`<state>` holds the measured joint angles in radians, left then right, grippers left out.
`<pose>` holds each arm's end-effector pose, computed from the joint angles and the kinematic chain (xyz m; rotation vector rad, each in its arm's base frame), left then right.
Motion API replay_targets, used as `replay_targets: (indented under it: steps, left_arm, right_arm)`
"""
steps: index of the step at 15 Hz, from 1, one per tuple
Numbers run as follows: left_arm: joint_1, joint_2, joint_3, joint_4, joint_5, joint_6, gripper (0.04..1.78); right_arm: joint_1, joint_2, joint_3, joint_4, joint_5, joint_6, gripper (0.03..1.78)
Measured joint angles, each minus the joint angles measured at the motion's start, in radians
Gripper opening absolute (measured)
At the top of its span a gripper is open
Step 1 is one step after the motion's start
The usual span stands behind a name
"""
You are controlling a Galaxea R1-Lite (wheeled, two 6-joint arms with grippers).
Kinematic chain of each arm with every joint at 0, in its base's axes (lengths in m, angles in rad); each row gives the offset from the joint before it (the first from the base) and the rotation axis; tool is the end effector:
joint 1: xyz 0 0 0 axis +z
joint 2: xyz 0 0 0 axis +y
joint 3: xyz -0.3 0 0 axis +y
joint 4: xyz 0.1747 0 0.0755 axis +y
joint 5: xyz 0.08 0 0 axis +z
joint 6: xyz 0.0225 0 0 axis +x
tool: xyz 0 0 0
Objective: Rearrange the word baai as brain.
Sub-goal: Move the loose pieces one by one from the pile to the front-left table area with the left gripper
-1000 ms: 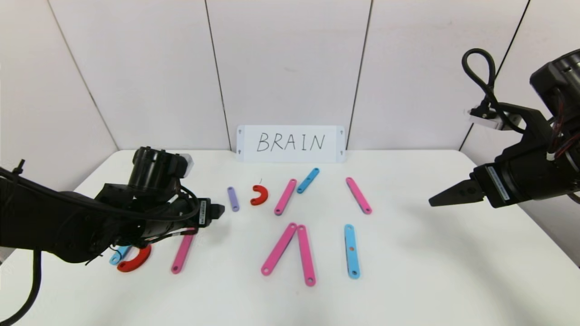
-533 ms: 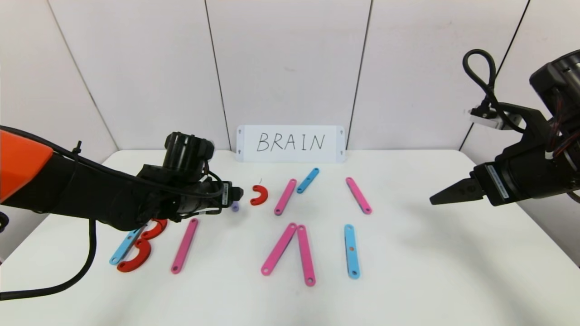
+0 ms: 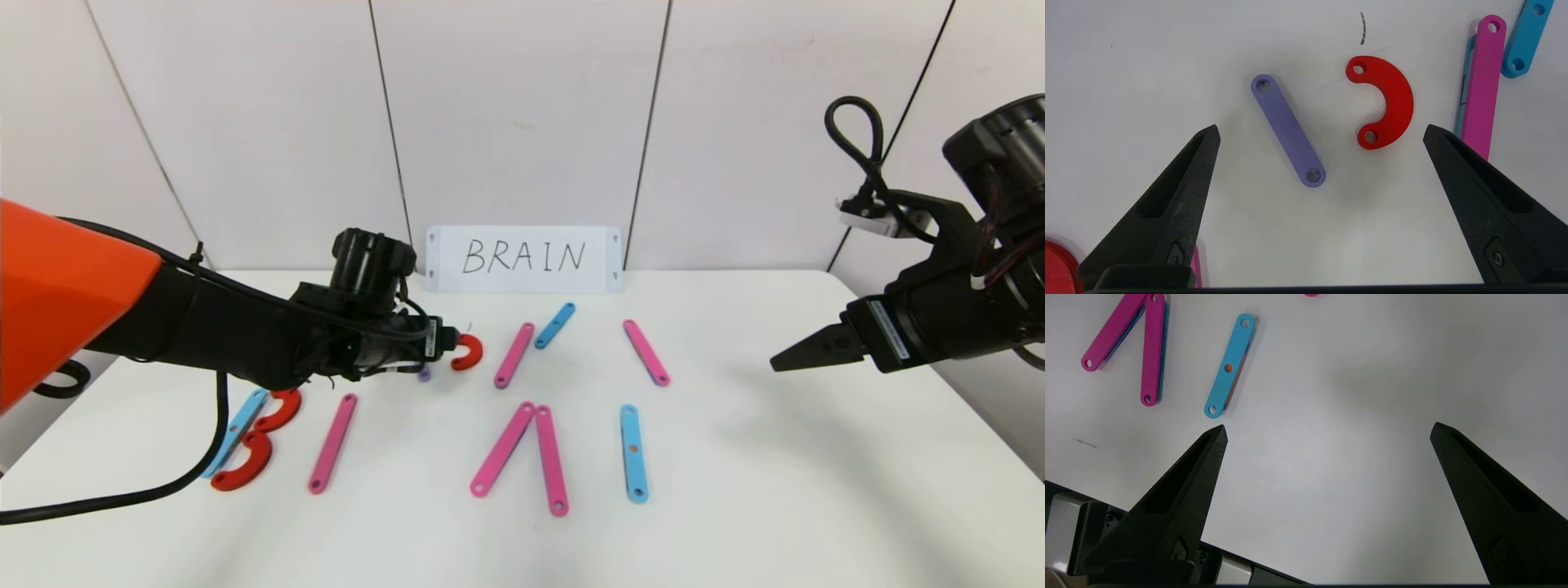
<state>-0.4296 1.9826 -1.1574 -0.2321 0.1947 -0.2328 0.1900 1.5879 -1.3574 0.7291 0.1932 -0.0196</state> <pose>0.3461 -0.1538 0.1407 -0.0430 0.5876 -0.1605 0.2457 0.0517 0.2499 -0.0163 0.9616 0.3626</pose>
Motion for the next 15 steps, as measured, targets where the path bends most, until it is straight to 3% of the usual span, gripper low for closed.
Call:
replay_targets:
  steps: [15]
  left_arm:
    - [-0.077, 0.129, -0.110, 0.000, 0.003, 0.003, 1.74]
  right_arm:
    - [-0.001, 0.011, 0.000, -0.003, 0.000, 0.000, 1.74]
